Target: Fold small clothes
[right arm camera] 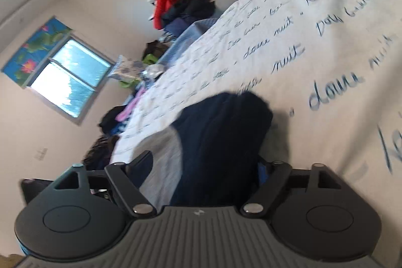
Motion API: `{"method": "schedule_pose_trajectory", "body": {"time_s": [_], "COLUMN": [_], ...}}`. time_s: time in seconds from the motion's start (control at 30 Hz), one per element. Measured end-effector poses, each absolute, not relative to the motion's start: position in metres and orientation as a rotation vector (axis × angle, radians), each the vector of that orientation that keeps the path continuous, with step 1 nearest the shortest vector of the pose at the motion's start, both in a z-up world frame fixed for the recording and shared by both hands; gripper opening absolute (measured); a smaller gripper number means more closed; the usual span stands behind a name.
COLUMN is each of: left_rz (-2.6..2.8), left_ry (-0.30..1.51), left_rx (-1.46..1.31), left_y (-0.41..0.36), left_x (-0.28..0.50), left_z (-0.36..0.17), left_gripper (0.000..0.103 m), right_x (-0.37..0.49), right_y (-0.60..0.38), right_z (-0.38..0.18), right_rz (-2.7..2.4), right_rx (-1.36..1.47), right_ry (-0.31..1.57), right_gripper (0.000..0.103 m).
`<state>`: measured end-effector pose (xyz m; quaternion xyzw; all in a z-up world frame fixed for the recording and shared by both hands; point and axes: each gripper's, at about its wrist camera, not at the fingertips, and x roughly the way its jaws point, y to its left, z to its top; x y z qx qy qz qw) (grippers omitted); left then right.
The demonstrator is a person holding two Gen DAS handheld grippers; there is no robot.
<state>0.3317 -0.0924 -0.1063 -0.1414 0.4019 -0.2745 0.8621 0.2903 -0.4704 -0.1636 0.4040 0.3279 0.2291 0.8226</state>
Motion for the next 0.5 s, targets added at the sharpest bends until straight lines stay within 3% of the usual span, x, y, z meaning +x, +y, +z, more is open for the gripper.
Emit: {"method": "schedule_pose_trajectory", "body": {"time_s": [0.07, 0.37, 0.4, 0.43, 0.47, 0.5], "left_rz": [-0.626, -0.728, -0.724, -0.725, -0.717, -0.7], "left_ry": [0.879, 0.966, 0.978, 0.992, 1.008, 1.023], "left_rx": [-0.344, -0.456, -0.483, -0.511, -0.525, -0.52], "left_y": [-0.085, -0.077, -0.075, -0.073, -0.072, -0.071], "left_x": [0.307, 0.254, 0.256, 0.258, 0.261, 0.263], "left_z": [-0.113, -0.147, -0.147, -0.148, -0.149, -0.15], "left_gripper": [0.068, 0.067, 0.062, 0.05, 0.044, 0.033], "right_x": [0.268, 0.197, 0.198, 0.2, 0.203, 0.206], "right_y": [-0.477, -0.452, -0.447, -0.442, -0.436, -0.429], "right_z": [-0.167, -0.173, -0.173, -0.172, -0.172, -0.174], "right_rz": [0.529, 0.694, 0.696, 0.696, 0.711, 0.715], "right_rx": [0.893, 0.788, 0.786, 0.79, 0.799, 0.807], "right_ry": [0.752, 0.815, 0.819, 0.825, 0.843, 0.868], "right_gripper": [0.081, 0.081, 0.08, 0.077, 0.061, 0.053]}}
